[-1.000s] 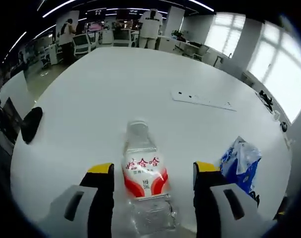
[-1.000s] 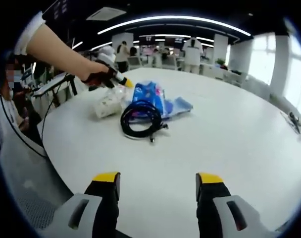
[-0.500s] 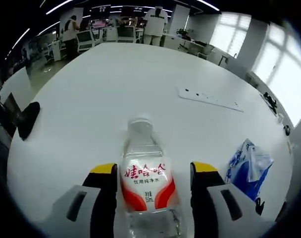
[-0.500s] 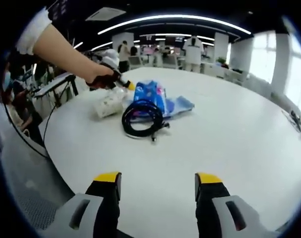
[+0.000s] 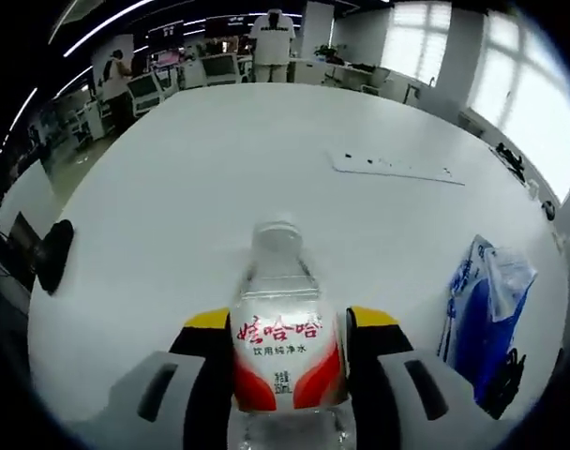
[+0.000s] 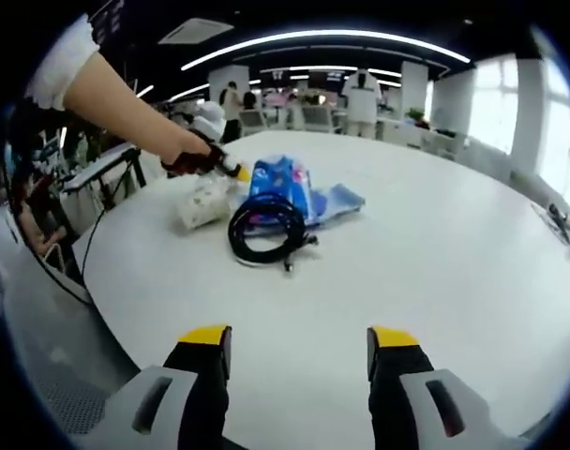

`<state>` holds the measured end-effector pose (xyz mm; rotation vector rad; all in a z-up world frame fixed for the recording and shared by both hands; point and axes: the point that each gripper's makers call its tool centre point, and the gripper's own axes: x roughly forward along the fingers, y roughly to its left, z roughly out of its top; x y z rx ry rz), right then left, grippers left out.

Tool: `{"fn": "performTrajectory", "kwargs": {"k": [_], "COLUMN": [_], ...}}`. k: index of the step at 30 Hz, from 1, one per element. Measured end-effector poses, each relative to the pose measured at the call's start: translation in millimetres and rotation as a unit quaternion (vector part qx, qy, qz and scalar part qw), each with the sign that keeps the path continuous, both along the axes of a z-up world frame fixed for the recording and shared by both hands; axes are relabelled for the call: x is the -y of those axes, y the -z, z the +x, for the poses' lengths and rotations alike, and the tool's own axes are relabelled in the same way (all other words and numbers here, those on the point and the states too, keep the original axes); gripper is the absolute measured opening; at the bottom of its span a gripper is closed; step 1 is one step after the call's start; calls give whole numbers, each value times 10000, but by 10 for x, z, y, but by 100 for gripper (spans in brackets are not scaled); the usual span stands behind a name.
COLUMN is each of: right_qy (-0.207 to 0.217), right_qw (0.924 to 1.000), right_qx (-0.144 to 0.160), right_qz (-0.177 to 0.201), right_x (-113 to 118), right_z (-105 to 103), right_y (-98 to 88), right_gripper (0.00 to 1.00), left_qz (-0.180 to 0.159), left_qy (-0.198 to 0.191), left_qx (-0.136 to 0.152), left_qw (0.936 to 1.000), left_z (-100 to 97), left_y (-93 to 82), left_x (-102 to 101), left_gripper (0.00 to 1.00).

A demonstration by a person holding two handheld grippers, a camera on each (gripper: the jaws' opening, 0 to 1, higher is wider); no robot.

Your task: Arrange the tabletop items into an orderly group along one side of the table until the central work area is clear of visible clutter.

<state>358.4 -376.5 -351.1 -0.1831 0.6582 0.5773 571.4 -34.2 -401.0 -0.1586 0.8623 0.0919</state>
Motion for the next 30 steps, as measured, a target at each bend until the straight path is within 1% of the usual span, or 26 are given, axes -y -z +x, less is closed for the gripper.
{"fn": "performTrajectory", "kwargs": {"k": [1,2,3,4,6,8,11,13,15,17,20,21,23,25,26,30], "right_qy": [3,-11,-20,-40,-90,-114,-116,-147,-195,-222,-241,-242,-242,-248,-272,-337], "right_qw": [10000,10000,10000,10000,10000,9999,9999,9999,9998,9997,9997,9997,9997,9996,9996,9993], "right_qx": [-9,-10,-5,5,1,21,26,16,19,34,61,66,73,79,91,125], "right_qz": [-3,-16,-19,-23,-36,-50,-36,-46,-64,-80,-69,-72,-67,-59,-59,-69], "right_x": [1,-1,-4,-11,-27,-33,-35,-43,-55,-60,-65,-63,-63,-67,-77,-99], "right_z": [-3,-6,-6,-7,-17,-19,-21,-30,-36,-37,-34,-33,-32,-32,-35,-43], "right_y": [4,5,5,2,5,0,-4,1,7,7,2,2,0,-3,-7,-14], "right_gripper": [59,59,59,58,58,58,58,58,58,58,58,58,58,58,58,58], "left_qz": [-52,-197,-416,-473,-475,-359,-310,-353,-474,-528,-507,-514,-463,-436,-454,-448], "left_qy": [-34,-146,-249,-365,-347,-266,-262,-359,-427,-459,-393,-387,-363,-362,-367,-368], "left_qx": [11,1,65,-14,-60,-134,-101,13,148,313,584,608,760,877,926,1066], "left_qw": [10000,9997,9988,9982,9983,9989,9991,9987,9979,9971,9962,9961,9954,9945,9940,9926], "left_z": [-4,-11,-7,-44,-74,-147,-240,-274,-311,-309,-321,-325,-350,-366,-340,-328], "left_y": [-5,-11,-46,-32,-27,-38,-85,-151,-257,-365,-573,-596,-715,-802,-827,-936], "left_x": [-12,-6,15,-19,-48,-62,-59,-89,-84,-123,-167,-171,-197,-233,-283,-356], "left_gripper": [43,42,41,40,40,39,38,38,38,38,38,38,38,38,38,38]}}
